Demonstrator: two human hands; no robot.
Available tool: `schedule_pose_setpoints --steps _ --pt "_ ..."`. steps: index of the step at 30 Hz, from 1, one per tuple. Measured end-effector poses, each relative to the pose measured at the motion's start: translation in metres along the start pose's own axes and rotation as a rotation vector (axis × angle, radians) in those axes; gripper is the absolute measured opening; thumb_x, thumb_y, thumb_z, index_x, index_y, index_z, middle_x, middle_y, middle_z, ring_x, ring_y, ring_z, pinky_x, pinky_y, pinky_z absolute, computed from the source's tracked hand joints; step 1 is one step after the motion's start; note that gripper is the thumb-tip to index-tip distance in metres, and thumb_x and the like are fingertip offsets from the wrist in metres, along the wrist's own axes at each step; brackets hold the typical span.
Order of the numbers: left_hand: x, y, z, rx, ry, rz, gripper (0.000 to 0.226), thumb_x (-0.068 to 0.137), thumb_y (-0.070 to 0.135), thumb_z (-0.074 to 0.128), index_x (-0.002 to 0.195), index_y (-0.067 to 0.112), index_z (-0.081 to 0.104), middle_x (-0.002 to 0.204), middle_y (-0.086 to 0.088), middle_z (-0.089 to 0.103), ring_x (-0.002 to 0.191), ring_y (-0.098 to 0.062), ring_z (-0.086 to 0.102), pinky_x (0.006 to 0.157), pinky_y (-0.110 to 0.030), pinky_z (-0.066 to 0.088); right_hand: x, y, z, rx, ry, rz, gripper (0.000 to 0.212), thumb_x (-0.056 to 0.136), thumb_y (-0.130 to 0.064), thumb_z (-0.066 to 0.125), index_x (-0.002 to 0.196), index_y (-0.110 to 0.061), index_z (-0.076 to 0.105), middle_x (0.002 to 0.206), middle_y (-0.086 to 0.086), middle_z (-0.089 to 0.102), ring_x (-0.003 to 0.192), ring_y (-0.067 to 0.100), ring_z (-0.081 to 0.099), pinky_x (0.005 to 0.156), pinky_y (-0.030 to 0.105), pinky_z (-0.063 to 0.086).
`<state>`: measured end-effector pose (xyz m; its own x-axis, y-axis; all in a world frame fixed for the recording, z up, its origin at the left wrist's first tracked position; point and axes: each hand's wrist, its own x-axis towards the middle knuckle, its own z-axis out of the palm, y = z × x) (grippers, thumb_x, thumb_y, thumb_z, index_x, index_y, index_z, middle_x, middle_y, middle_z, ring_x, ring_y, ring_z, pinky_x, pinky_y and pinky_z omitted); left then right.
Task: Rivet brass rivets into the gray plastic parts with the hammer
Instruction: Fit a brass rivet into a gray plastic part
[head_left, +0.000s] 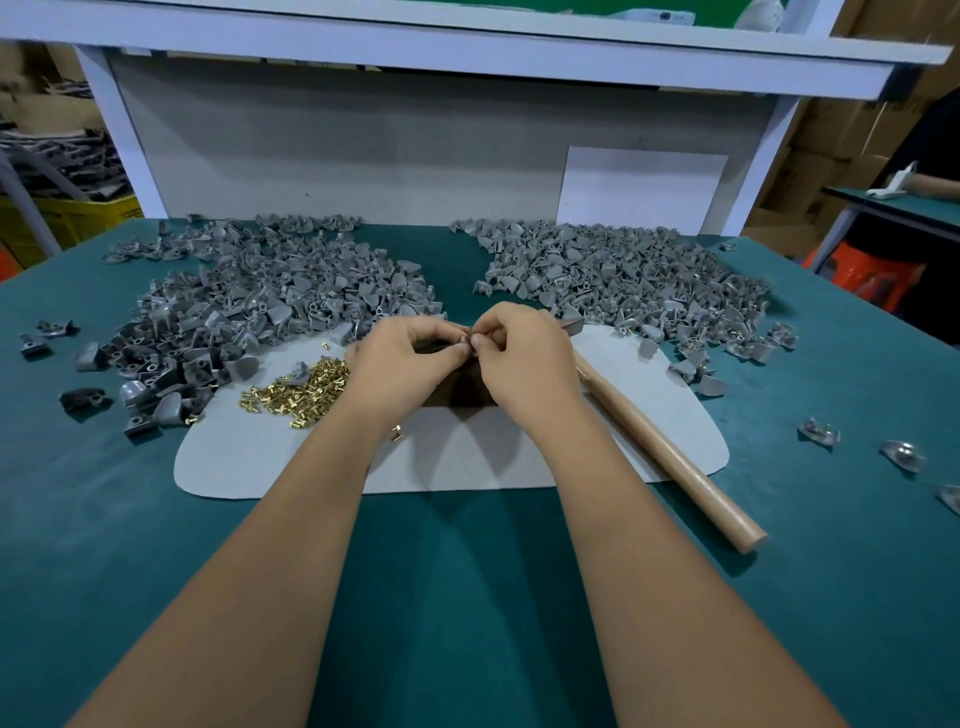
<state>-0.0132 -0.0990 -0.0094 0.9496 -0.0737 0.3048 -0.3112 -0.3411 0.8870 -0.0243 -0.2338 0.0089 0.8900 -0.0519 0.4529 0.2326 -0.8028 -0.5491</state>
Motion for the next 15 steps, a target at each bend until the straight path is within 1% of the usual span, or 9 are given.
schedule_pose_setpoints --steps 2,5,6,8,9,12,15 --pt "-0.0002 0.0009 -0.0007 0.061 0.013 0.010 0.006 0.082 0.031 0.072 0.085 0.032 0.077 0.096 0.016 0.075 0.105 -0.009 0.066 0.107 -0.051 0.040 0.0004 0.0018 0.0003 0.052 -0.012 0.001 0.014 0.089 -0.018 0.056 0.086 -0.021 0.069 0.090 -0.001 0.068 0.095 0.024 0.054 0.085 0.042 0.045" --pt "0.0010 0.0011 -0.0028 0.082 0.013 0.043 0.009 0.090 0.024 0.069 0.091 0.027 0.078 0.103 0.010 0.074 0.115 -0.017 0.062 0.108 -0.056 0.036 -0.0020 0.0033 -0.0009 0.223 0.009 0.053 0.021 0.092 -0.016 0.050 0.090 -0.017 0.071 0.093 -0.002 0.069 0.097 0.024 0.057 0.089 0.042 0.045" --pt "0.0012 0.0015 -0.0033 0.094 0.020 0.047 0.011 0.092 0.023 0.067 0.091 0.028 0.077 0.105 0.011 0.072 0.122 -0.018 0.057 0.110 -0.056 0.034 -0.0028 0.0037 -0.0019 0.272 0.020 0.076 0.022 0.093 -0.016 0.049 0.092 -0.017 0.071 0.094 -0.004 0.069 0.098 0.021 0.057 0.090 0.040 0.046" --pt "0.0007 0.0025 -0.0039 0.120 0.043 0.039 0.012 0.093 0.025 0.065 0.088 0.032 0.074 0.107 0.020 0.069 0.134 -0.012 0.044 0.114 -0.056 0.025 -0.0038 0.0045 -0.0039 0.352 0.022 0.108 0.022 0.094 -0.014 0.049 0.094 -0.016 0.071 0.090 -0.006 0.067 0.094 0.014 0.059 0.087 0.034 0.047" --pt "0.0001 0.0031 -0.0040 0.124 0.050 0.038 0.013 0.093 0.026 0.065 0.086 0.034 0.073 0.106 0.024 0.067 0.137 -0.008 0.039 0.116 -0.055 0.021 -0.0042 0.0047 -0.0046 0.389 0.018 0.122 0.022 0.094 -0.014 0.049 0.094 -0.015 0.071 0.089 -0.007 0.067 0.091 0.012 0.059 0.085 0.031 0.048" --pt "-0.0002 0.0041 -0.0044 0.110 0.044 0.035 0.014 0.093 0.027 0.066 0.084 0.035 0.072 0.107 0.025 0.067 0.139 -0.006 0.035 0.117 -0.054 0.018 -0.0036 0.0044 -0.0053 0.495 0.027 0.178 0.023 0.094 -0.014 0.048 0.090 -0.017 0.070 0.086 -0.008 0.067 0.089 0.010 0.061 0.081 0.027 0.047" --pt "-0.0008 0.0048 -0.0047 0.111 0.036 0.030 0.010 0.093 0.027 0.066 0.088 0.033 0.073 0.109 0.024 0.067 0.140 -0.006 0.035 0.118 -0.054 0.017 -0.0028 0.0058 -0.0040 0.521 0.066 0.204 0.024 0.095 -0.015 0.046 0.089 -0.016 0.070 0.093 -0.003 0.067 0.094 0.011 0.059 0.083 0.029 0.045"
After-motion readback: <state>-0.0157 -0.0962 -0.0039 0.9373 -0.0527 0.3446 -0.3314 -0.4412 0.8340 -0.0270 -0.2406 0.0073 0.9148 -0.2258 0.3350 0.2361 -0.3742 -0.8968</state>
